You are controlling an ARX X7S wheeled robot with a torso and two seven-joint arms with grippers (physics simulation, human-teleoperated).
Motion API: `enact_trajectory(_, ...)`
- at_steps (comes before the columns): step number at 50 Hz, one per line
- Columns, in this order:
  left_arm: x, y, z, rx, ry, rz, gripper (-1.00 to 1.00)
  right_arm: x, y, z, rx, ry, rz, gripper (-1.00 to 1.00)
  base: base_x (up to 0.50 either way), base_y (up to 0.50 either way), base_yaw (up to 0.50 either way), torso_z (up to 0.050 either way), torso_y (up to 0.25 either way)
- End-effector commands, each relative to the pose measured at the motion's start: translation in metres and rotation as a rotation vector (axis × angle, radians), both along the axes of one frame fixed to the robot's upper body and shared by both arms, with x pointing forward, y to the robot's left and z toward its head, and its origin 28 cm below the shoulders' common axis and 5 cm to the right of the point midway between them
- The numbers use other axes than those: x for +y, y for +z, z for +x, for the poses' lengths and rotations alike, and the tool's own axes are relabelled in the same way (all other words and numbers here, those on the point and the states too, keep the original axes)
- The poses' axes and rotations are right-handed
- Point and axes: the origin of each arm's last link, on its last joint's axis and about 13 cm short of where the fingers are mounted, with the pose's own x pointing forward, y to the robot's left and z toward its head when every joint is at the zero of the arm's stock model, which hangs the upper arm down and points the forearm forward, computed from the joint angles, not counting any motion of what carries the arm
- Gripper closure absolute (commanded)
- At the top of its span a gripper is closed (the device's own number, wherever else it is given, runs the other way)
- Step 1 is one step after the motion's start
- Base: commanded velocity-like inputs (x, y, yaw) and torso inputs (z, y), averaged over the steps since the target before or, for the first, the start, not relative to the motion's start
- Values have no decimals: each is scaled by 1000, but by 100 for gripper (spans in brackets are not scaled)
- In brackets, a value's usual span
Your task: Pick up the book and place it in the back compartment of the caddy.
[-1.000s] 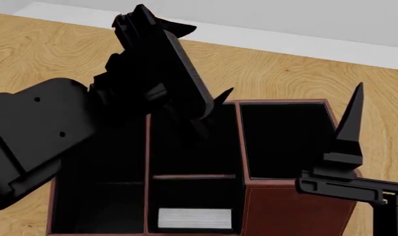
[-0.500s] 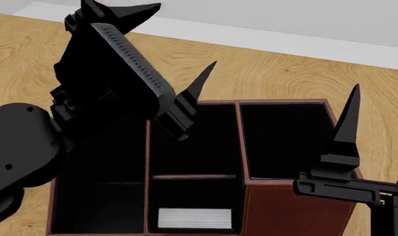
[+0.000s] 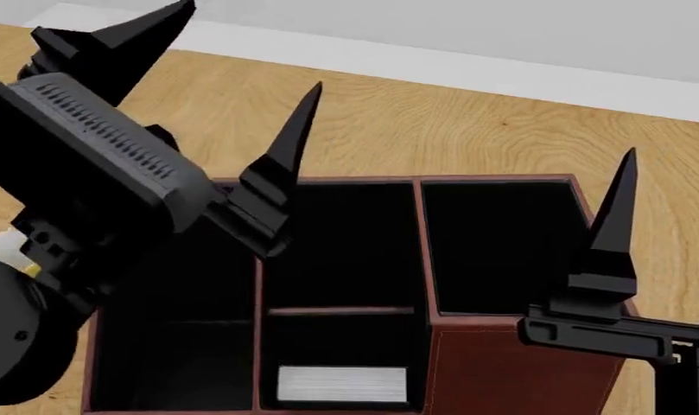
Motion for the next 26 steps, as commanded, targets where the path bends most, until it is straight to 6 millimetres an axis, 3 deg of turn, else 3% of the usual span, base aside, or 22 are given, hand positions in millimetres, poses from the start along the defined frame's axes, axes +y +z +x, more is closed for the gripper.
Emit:
enact_trajectory(1, 7, -1, -19, -2, -9, -111, -100, 2, 1, -2, -13, 0, 2, -100, 0, 0, 0, 0, 0)
enact_trajectory(26, 12, -15, -54, -46, -27, -150, -100, 3, 1, -1, -8, 4, -6, -100, 0, 0, 0, 0, 0)
